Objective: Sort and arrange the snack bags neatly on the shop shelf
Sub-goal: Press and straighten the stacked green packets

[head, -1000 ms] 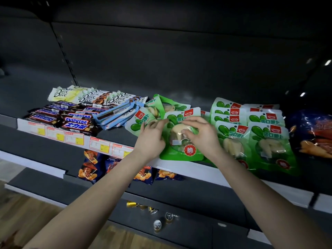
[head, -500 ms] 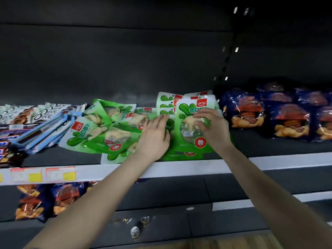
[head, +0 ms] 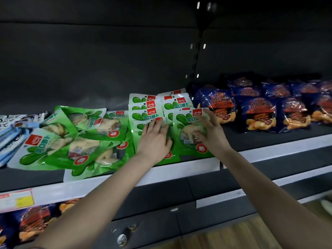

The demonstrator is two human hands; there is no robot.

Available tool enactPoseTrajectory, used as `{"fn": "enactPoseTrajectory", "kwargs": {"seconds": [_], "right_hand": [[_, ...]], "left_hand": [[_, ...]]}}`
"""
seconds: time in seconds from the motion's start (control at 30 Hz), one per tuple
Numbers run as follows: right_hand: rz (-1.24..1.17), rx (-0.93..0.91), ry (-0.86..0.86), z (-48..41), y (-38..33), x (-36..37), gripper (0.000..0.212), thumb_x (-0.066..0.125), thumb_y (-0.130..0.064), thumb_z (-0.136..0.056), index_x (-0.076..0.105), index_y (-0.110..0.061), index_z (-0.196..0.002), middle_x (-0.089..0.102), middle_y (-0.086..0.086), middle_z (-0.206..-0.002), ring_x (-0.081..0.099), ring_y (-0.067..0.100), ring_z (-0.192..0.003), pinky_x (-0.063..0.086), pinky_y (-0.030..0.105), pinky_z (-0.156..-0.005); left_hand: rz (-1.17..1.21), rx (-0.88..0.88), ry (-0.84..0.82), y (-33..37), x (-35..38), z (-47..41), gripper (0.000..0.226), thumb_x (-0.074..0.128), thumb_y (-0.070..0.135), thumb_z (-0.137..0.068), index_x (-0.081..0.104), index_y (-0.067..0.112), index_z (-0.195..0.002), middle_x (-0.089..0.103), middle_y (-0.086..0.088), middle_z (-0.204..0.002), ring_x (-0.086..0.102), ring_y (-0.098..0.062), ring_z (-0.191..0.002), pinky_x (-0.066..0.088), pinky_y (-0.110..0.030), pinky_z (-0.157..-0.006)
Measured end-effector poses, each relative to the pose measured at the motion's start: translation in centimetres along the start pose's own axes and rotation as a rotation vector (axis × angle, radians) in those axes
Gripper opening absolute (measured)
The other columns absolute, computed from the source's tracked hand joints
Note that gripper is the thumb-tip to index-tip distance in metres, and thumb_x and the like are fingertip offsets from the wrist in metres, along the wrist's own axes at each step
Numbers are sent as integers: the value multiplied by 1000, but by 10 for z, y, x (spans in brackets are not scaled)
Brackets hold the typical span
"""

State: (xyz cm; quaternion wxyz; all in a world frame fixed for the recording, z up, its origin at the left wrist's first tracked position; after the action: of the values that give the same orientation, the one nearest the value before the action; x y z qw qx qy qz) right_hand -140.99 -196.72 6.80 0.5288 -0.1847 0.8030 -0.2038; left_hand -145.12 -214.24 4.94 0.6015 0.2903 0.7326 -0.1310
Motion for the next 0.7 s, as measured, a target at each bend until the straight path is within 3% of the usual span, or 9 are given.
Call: {"fn": "enactPoseTrajectory", "kwargs": {"seconds": [0.13, 0.27, 0.33, 0.43, 0.57, 0.7], "right_hand": [[63, -59, -159, -6, 0, 18, 53, 58, -15, -92, 39, -17, -142, 7, 3, -157, 17, 21, -143, 16, 6, -99], [117, -69, -246, -7, 5, 32, 50, 46, -8, -96, 35, -19, -144, 4, 3, -158, -8, 30, -145, 12, 35, -115], [107, -90, -251, -6, 5, 35, 53, 43, 0, -94, 36, -19, -143, 9, 3, -157, -13, 34, -143, 4, 40, -116], [71, -132, -250, -5, 3, 35, 54, 41, 6, -88, 45, -16, -138, 19, 5, -155, -11, 36, -143, -2, 40, -118], [61, -111, -244, -5, 6, 34, 51, 40, -2, -89, 49, -23, -135, 23, -1, -155, -11, 26, -145, 5, 41, -119], [142, -154, -190, -4, 2, 31, 45, 48, -13, -90, 52, -27, -133, 34, -1, -151, 12, 20, -145, 12, 45, -118]], "left_hand": [[-70, -12, -15, -2, 8, -1, 59, 30, 42, -96, 24, 14, -148, 6, -11, -159, 0, -26, -146, -7, -38, -115], [-79, -31, 1, -3, 11, -2, 59, 28, 43, -96, 26, 14, -147, 6, -10, -159, 0, -25, -146, -5, -39, -116], [-82, -33, 13, -3, 11, -2, 59, 28, 43, -96, 27, 14, -147, 6, -11, -159, 1, -25, -146, -6, -38, -116], [-74, -36, 28, -3, 11, -1, 59, 29, 44, -96, 28, 15, -147, 6, -12, -158, 2, -25, -146, -6, -38, -116], [-64, -41, 41, -4, 10, 1, 59, 30, 43, -96, 28, 14, -147, 5, -13, -158, 3, -25, -146, -7, -37, -115], [-75, -41, 44, -3, 10, 0, 58, 29, 44, -96, 28, 15, -147, 5, -14, -158, 4, -26, -146, -6, -37, -116]]}}
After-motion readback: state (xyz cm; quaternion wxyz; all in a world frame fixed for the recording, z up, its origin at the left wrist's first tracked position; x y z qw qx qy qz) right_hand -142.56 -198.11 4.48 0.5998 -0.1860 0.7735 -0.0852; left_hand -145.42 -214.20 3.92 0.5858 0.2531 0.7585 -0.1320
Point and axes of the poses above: each hand's wrist, its own z-axis away from the middle knuckle, its own x-axis out of the palm, y = z × x, the point moved 7 cm from there along -z, towards the middle knuckle
